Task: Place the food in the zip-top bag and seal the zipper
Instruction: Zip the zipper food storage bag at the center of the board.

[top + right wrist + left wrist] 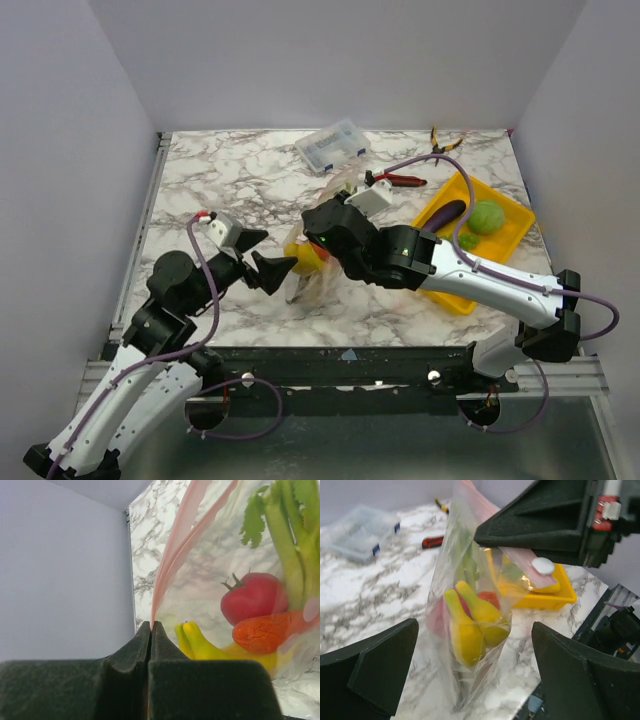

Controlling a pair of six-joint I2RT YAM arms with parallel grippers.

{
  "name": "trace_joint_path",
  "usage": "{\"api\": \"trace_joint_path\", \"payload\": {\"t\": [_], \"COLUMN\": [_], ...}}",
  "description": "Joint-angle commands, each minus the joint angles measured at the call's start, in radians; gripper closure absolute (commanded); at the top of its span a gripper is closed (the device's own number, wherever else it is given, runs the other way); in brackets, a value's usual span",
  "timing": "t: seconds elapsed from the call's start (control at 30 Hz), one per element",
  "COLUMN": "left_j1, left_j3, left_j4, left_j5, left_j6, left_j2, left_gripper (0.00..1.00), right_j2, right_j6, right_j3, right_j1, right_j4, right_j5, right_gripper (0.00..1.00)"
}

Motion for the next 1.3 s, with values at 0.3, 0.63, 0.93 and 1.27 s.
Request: {"api": "trace_joint_path", "payload": {"t": [0.3,0.63,0.93,1.27], "left_j1": [-0.151,-0.182,-0.183,-0.183], "left_j3": [-0.147,-0.129,-0.137,-0.101], "left_j4": [0.444,0.446,0.477,0.367], "left_j5": [-0.086,-0.141,-0.128,-0.106], "left_j6": [0.394,0.461,0.447,0.496], "left_j2": [-0.040,0.039,0.031,0.046], "left_gripper": [0.21,0.53,0.64,1.00], "right_j2": [-0.027,-0.020,0.019,0.033], "right_j6": [0.010,-0.002,-0.014,-0.090], "right_j3": [0.062,0.068,0.079,0.082], "right_j1": [-0.003,-0.003,-0.004,-0.004], "right_j4": [0.026,0.056,0.088,0.125], "right_j5": [0.099,0.067,0.013,0.003], "right_gripper": [1.00,1.00,1.00,1.00]}}
